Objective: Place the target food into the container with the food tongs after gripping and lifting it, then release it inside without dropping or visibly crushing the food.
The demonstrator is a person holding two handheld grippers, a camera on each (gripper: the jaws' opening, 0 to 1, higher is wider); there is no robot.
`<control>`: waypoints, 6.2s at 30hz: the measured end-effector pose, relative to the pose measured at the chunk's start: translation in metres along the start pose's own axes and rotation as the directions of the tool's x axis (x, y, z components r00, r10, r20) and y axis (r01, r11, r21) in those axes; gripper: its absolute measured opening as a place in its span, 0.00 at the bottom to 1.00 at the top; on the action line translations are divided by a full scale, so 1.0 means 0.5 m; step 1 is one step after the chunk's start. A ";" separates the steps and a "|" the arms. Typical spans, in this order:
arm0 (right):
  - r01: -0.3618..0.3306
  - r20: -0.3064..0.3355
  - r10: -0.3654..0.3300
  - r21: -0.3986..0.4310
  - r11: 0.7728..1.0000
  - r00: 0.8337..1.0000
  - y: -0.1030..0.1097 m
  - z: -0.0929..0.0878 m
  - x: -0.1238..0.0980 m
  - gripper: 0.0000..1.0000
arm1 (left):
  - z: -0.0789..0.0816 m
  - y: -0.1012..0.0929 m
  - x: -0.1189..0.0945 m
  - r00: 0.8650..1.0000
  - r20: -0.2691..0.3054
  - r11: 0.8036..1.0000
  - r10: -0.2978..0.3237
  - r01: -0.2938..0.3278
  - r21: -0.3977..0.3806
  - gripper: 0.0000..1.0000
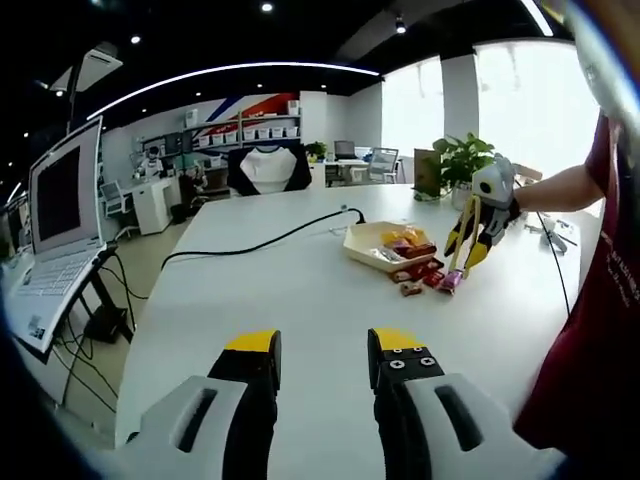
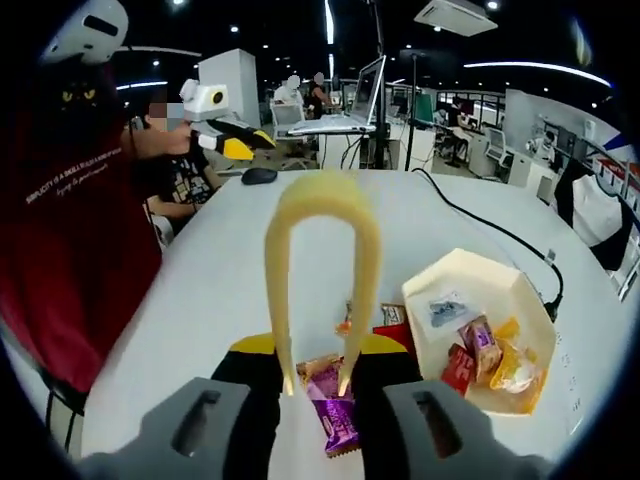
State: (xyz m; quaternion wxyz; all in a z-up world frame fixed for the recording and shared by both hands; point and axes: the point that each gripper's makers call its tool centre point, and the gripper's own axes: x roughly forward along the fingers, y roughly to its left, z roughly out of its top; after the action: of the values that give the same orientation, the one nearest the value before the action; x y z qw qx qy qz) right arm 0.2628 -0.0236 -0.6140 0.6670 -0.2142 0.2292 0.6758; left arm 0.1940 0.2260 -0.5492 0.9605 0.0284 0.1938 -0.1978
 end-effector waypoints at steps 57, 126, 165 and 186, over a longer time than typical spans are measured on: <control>0.367 0.145 -0.470 0.444 0.817 0.871 -0.061 0.054 -0.085 0.17 | 0.020 -0.015 0.020 0.999 0.003 0.997 -0.045 0.044 0.064 0.37; 0.313 0.275 -0.409 0.333 0.889 0.870 -0.086 0.167 0.004 0.25 | -0.005 0.024 -0.019 1.000 0.010 0.998 0.016 -0.017 0.055 0.36; 0.390 0.277 -0.537 0.442 0.808 0.797 0.054 0.175 -0.018 0.26 | -0.002 0.017 0.016 0.999 0.022 0.996 -0.035 0.033 0.078 0.36; 0.478 0.257 -0.597 0.401 0.781 0.760 0.054 0.164 -0.080 0.26 | 0.032 0.025 0.029 0.996 0.061 0.994 -0.066 0.059 0.097 0.36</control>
State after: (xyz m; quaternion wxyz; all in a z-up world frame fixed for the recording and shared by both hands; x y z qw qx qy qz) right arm 0.2379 -0.0074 -0.5237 0.8902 -0.0320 0.1304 0.4353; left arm 0.2169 0.2302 -0.5401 0.9571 0.0616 0.1539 -0.2376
